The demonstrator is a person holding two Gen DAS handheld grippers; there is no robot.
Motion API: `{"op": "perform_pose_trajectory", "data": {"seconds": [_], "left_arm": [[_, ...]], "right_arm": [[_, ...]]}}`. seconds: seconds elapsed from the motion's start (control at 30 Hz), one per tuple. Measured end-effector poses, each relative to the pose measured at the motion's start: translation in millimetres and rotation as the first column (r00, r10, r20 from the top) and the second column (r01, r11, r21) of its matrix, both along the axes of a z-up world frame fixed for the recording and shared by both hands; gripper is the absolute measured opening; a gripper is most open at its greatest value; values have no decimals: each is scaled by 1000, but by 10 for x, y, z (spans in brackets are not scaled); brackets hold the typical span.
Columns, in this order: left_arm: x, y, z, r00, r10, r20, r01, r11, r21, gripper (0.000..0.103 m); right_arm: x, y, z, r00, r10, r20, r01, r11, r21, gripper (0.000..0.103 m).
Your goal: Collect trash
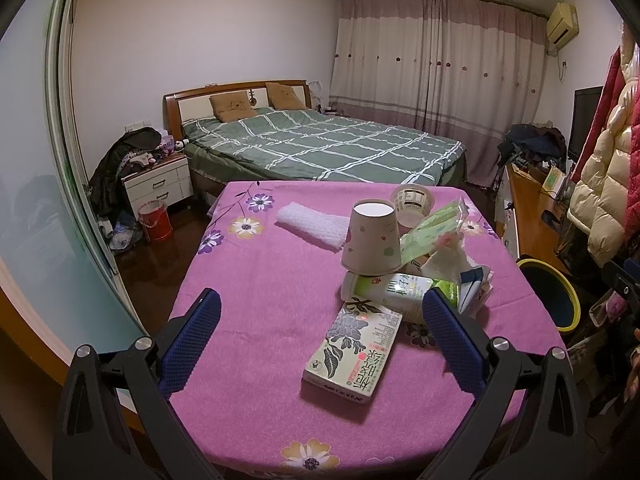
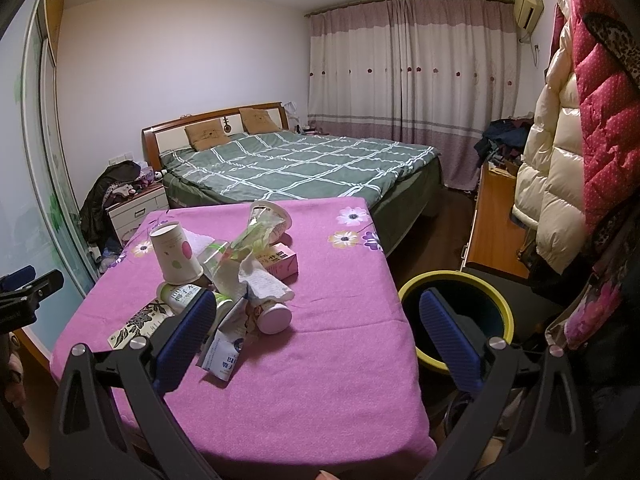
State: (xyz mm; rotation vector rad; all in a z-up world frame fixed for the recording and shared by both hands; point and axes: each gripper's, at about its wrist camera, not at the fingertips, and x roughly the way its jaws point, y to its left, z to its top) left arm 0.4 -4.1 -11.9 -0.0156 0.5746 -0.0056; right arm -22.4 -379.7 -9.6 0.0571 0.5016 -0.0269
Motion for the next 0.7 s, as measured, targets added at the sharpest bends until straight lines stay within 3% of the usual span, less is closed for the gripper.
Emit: {"op": "perform_pose_trajectory", "data": {"seconds": [0.7], "left_arm": [[-2,-23,-29,1000,0,-3,0,1000,4,99]], "right_arm": [[-4,-2,-3,1000,0,-4,0,1000,4,97]]}}
